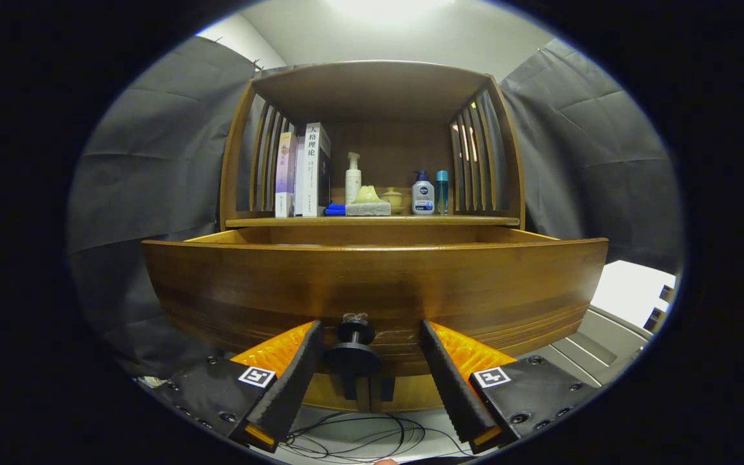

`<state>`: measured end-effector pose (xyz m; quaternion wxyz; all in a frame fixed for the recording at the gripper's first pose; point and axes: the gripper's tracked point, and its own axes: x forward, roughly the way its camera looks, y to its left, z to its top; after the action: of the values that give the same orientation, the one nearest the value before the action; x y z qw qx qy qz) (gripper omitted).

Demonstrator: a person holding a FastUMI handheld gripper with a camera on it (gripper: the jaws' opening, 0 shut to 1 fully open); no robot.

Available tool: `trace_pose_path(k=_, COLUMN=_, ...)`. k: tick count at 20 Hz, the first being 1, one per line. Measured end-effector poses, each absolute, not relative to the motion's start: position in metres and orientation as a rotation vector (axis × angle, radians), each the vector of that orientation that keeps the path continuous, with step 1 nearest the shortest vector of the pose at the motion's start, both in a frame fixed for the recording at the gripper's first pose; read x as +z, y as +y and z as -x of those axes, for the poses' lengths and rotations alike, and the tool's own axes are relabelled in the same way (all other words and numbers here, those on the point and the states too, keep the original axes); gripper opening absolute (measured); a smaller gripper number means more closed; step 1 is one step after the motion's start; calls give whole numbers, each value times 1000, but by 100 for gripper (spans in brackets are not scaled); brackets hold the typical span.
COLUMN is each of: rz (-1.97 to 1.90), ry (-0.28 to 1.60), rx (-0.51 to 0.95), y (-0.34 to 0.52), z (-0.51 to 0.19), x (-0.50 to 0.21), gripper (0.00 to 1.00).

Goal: Pull open the drawer, take out the items inside it, and place them on the countertop above the cabinet.

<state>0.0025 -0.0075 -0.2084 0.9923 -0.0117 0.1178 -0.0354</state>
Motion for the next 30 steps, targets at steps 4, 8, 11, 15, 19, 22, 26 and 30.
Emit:
trace_pose_path(k=4, rz=22, ry=236, rx=-61, y=-7, z=-11, x=-206, gripper=98)
trace_pose_path(k=8, rz=29, ry=242, rx=-57, y=-9, z=-21, x=-206, gripper=98)
trace_pose_path(k=11, rz=23, ry=245, rx=-57, y=-8, z=-28, x=-205, gripper=98)
trace_pose_path(k=15, rz=24, ry=237, rx=-57, y=-10, z=-42, x=-202, gripper=98)
trace_pose_path(k=19, rz=24, ry=234, rx=-57, y=-11, z=-53, x=-202, gripper=98)
trace_pose_path(k=22, rz=26, ry=243, rx=-61, y=-10, z=-65, x=-204, gripper=98)
trace_pose_path(k=26, rz=32, ry=254, rx=-64, y=-10, z=-80, x=-205, gripper=98)
trace_pose_path(k=30, rz=40, ry=248, rx=-74, y=-9, z=-98, x=-207, gripper=98)
